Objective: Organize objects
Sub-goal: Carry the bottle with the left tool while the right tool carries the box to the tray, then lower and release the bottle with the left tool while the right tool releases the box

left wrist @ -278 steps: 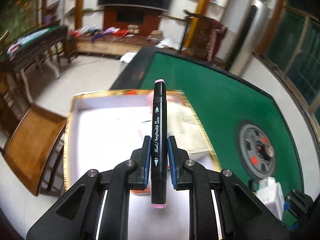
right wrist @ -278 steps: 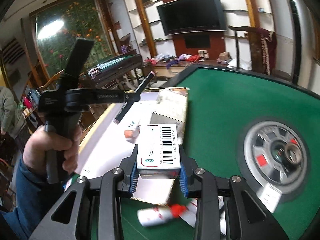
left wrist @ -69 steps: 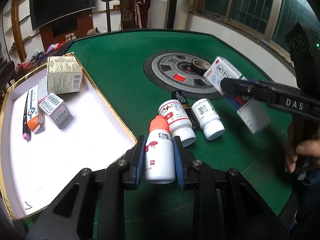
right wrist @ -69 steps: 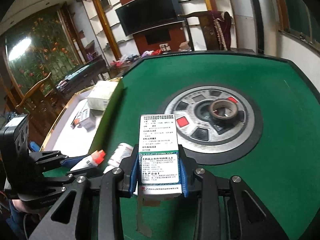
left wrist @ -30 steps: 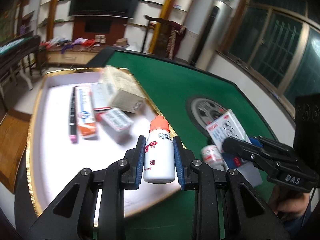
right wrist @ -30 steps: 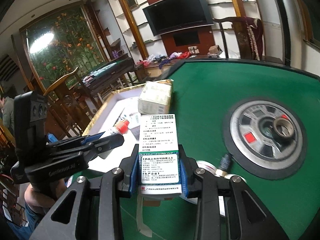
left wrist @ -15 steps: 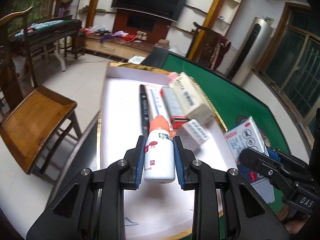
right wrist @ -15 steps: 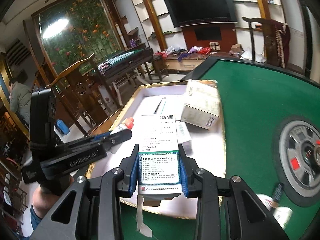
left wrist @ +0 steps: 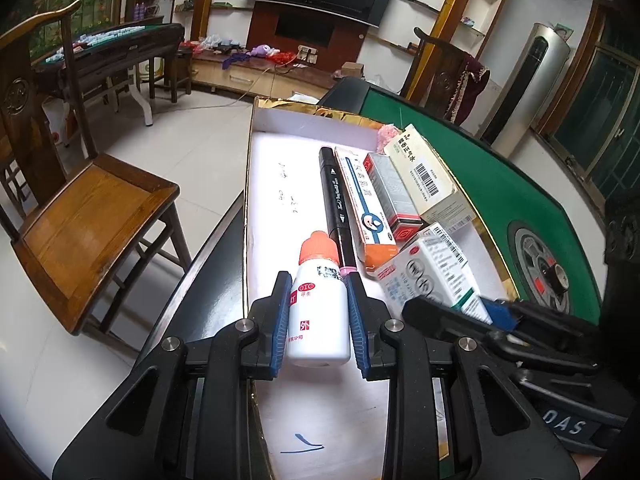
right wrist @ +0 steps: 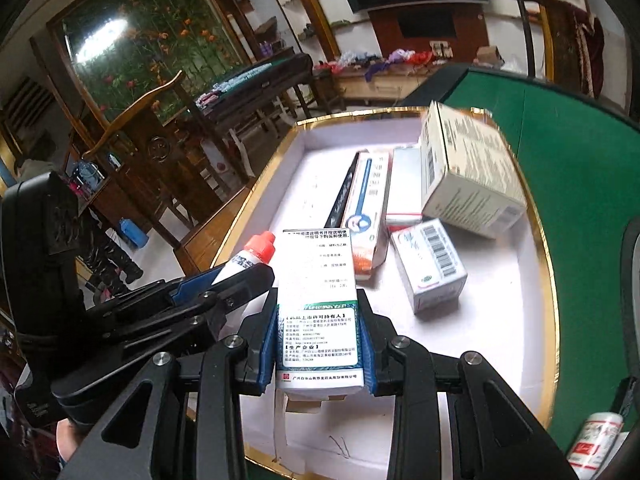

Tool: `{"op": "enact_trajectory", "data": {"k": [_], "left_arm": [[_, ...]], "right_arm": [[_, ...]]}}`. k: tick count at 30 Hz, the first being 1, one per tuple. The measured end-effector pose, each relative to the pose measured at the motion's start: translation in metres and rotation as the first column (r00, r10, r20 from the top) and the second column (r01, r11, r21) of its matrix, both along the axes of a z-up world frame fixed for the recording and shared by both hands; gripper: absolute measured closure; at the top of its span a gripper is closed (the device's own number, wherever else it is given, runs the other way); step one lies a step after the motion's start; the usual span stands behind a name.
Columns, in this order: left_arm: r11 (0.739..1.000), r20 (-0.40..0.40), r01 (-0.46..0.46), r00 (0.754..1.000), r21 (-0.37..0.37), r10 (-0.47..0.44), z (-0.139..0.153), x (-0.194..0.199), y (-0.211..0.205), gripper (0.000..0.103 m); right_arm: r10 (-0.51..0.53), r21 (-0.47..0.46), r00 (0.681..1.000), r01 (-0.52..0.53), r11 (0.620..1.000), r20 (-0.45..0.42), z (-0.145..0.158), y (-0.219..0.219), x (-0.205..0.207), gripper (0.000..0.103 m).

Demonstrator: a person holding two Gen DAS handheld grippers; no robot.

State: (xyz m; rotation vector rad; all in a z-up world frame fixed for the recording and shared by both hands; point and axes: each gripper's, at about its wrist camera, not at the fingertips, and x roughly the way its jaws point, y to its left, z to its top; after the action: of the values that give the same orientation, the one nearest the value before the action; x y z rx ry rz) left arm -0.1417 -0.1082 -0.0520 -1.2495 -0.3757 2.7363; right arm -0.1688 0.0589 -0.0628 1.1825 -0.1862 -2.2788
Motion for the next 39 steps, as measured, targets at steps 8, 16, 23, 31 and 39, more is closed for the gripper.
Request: {"op": "enact_trajectory", "data": {"k": [8,16,23,31,39], "left_arm": [[0.999,0.004,0.009,1.000,0.035,-0.009,-0.001,-0.003,-0.001,0.077],[0.997,0.026,0.015,1.000,0.071,-0.017,-0.003,-0.017,0.004,0.076],[0.998,0.026,0.018,0.999,0.060,-0.020,-0.003,-0.019,0.007,0.076],[0.997,0.021,0.058,0.998,0.047,-0.059,-0.003,-0.017,0.016,0.076],[0.993,0.024,0.093,0.995,0.069,-0.095,-0.002,-0.014,0.021,0.077]], "right_arm": [[-0.008,0.034,0.999,0.007,0.999,0.032,-0.014,-0.004,-0.003,0.070],[-0.006,0.082,0.998,0.001,0.997,0.062,-0.021,-0.007,-0.006,0.069],[-0.029,0.130,0.999,0.024,0.991,0.040,-0.021,0.001,-0.005,0.069],[-0.032,0.192,0.999,0.032,0.981,-0.004,-0.022,-0.004,0.002,0.069],[-0.033,0.247,0.998,0.044,0.968,-0.049,-0.020,0.003,0.004,0.069]]}}
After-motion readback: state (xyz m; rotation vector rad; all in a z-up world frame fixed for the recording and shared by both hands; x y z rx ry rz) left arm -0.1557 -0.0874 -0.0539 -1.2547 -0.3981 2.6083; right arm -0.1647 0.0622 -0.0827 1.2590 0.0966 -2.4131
